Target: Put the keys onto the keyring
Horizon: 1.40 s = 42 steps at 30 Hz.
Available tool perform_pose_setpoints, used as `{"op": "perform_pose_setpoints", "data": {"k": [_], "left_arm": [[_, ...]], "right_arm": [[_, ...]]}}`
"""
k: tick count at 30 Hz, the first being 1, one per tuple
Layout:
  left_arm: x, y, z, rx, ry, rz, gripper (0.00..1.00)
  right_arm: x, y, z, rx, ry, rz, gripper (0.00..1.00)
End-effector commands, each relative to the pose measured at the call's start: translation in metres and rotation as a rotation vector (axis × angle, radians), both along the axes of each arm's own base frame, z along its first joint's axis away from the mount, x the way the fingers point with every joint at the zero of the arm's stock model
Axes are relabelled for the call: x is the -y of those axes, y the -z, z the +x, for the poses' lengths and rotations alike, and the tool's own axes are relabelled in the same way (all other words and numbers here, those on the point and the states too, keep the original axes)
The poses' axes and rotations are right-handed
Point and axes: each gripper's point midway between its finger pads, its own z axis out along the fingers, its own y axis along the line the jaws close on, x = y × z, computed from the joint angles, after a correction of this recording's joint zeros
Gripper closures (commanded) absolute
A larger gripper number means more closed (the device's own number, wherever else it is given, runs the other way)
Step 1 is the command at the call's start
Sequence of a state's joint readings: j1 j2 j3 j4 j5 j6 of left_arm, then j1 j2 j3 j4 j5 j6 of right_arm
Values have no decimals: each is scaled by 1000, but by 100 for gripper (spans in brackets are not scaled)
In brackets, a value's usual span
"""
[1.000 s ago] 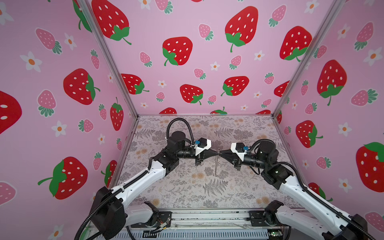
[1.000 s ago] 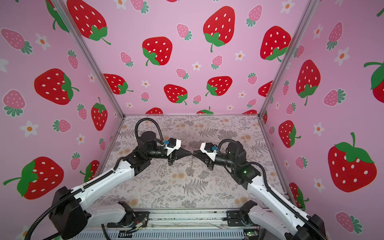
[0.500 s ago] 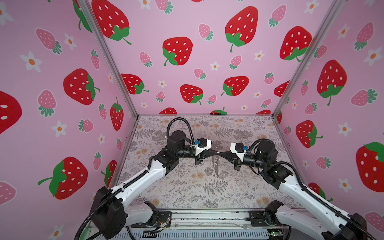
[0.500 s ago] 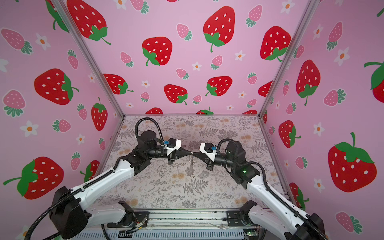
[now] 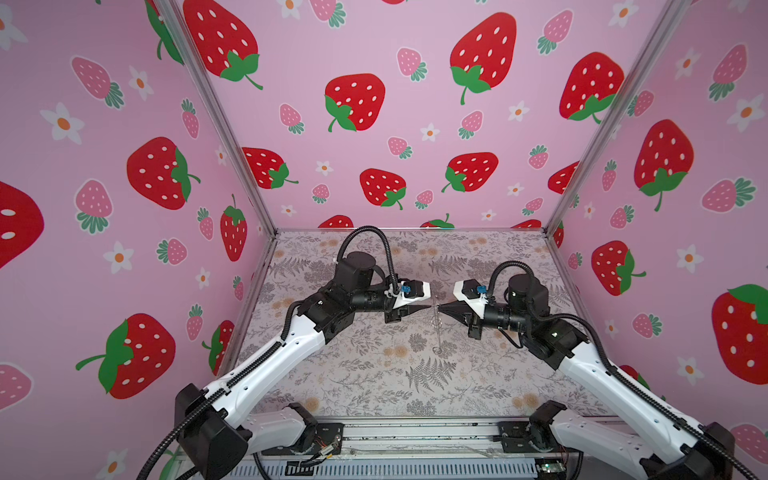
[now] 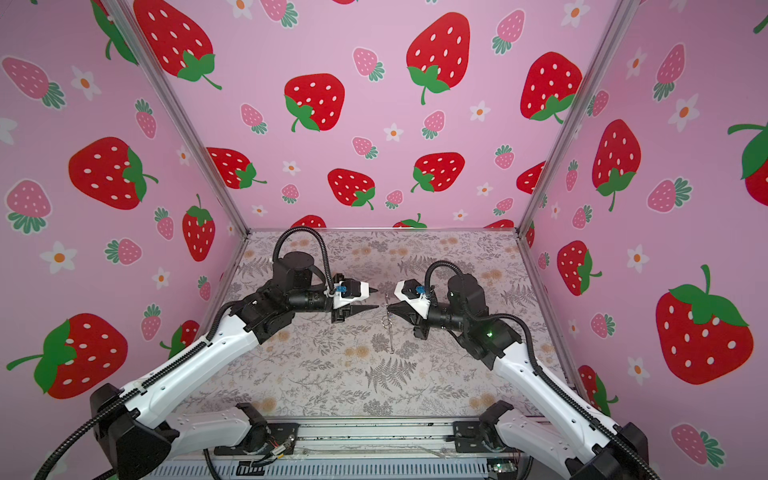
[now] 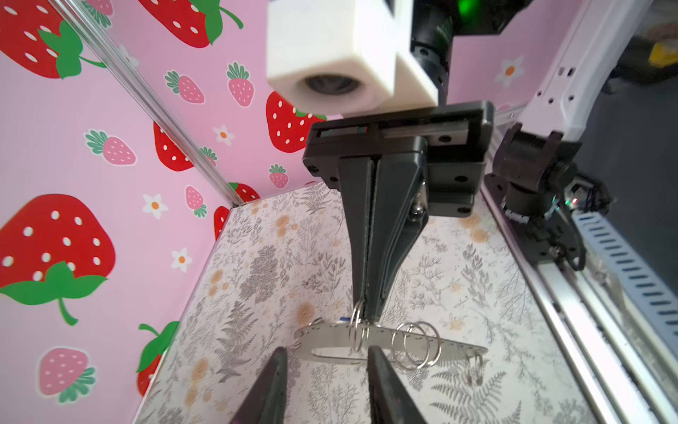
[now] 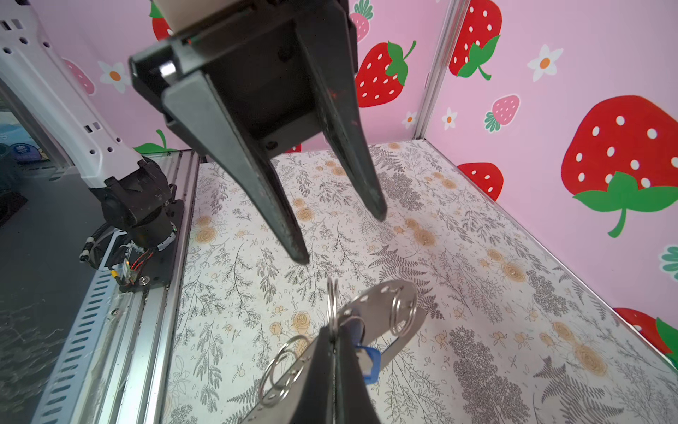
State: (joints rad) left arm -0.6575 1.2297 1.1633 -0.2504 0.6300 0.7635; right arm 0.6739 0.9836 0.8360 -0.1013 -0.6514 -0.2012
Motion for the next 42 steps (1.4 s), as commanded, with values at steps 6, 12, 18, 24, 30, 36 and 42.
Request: {"op": "perform_pose_setpoints", "data": {"k": [6, 12, 18, 24, 30, 36, 42], "left_arm": [[7, 12, -7, 138, 29, 182, 65], [18, 13, -16, 142, 72, 217, 69], [23, 21, -16, 150, 81, 271, 69], [28, 27, -16, 152, 95, 307, 69], [28, 31, -17, 144, 105, 333, 76], [31, 33, -16, 138, 113, 335, 84], [30, 39, -13, 144, 104, 361, 84]], "right_arm": [[4, 6, -7, -29, -24, -56, 100], [2, 9, -7, -39, -32, -63, 100], [2, 9, -7, -40, -38, -62, 100], [1, 8, -8, -40, -43, -60, 100], [2, 6, -8, -22, -42, -59, 100], [2, 4, -8, -6, -43, -57, 100], [2, 0, -8, 11, -46, -48, 100]]}}
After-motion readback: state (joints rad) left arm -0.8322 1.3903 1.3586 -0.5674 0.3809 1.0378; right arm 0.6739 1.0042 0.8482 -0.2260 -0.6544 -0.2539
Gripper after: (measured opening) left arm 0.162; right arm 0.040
